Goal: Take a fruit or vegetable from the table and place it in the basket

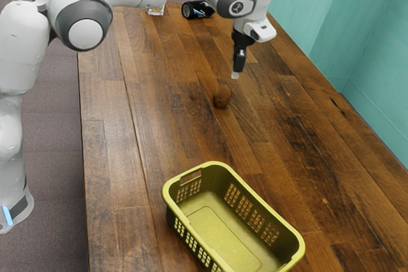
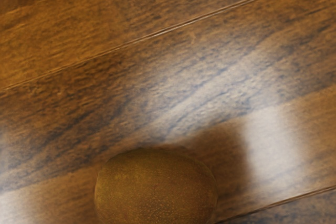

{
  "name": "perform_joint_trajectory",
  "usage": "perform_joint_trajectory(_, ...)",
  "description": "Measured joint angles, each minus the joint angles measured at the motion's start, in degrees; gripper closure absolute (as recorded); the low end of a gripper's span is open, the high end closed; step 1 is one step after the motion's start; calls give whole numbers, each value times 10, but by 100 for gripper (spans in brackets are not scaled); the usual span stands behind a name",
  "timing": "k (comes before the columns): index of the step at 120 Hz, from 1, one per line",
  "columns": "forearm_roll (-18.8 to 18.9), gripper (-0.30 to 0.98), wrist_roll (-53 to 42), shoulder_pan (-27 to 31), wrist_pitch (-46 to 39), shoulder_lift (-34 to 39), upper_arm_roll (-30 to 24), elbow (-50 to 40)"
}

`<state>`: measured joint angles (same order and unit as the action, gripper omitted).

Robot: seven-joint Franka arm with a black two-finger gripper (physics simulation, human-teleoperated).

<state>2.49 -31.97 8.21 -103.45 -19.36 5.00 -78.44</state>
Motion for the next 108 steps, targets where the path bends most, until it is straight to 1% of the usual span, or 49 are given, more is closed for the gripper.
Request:
perform_joint_trajectory(17,-5,1,-25,8,-14,-32,0,12)
perform_joint_trajectory(27,-13,1,-38,8,-18,-39,0,12)
perform_joint_trajectory(40,-28,1,-54,12,-20,-38,0,-4)
perform_joint_trajectory(55,-36,1,-70,13,-21,-28,1,-35)
perform_joint_trajectory(74,-40,1,-86,13,-21,-18,7,-60)
perform_joint_trajectory(108,-38,1,-104,13,-23,-18,14,-60)
